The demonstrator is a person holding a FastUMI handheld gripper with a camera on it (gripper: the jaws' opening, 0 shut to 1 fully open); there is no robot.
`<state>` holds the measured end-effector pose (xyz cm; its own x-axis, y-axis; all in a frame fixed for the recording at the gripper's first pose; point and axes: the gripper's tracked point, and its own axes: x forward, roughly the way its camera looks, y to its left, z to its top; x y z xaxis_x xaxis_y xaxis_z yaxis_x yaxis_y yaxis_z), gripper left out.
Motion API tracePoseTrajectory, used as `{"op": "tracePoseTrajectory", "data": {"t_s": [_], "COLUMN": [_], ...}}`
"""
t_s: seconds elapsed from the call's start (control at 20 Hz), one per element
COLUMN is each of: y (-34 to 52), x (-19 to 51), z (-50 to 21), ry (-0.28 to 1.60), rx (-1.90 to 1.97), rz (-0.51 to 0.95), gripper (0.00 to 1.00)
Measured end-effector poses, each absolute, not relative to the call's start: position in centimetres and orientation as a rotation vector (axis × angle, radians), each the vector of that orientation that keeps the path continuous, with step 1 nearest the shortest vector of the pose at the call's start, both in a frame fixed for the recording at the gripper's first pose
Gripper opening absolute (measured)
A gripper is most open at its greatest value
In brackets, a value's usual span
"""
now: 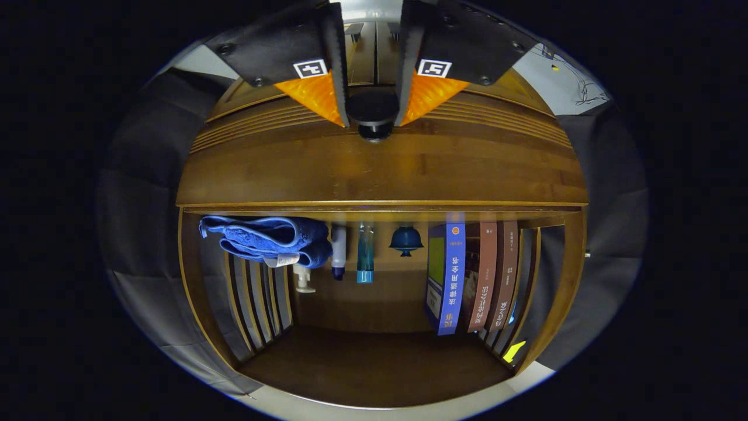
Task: Pull open the drawer, take out the items inside it, and place them on the countertop above the cabinet.
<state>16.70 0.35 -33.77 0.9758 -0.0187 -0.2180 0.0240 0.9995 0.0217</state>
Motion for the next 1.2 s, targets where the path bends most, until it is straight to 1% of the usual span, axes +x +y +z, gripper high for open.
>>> {"op": "tracePoseTrajectory", "data": {"t_s": [0.05, 0.25, 0.85, 1.2], "y": [0.4, 0.3, -0.3, -0.8], "x": [16.3, 14.4, 4.6, 0.7], "z": [-33.7, -33.3, -32.2, -32.4], "ry": [0.224, 0.236, 0.209, 0.216], "rx": [0.025, 0.01, 0.015, 0.002], "rz": [-0.016, -0.006, -0.017, -0.009], "gripper": [0.35, 0.36, 0.35, 0.35]}}
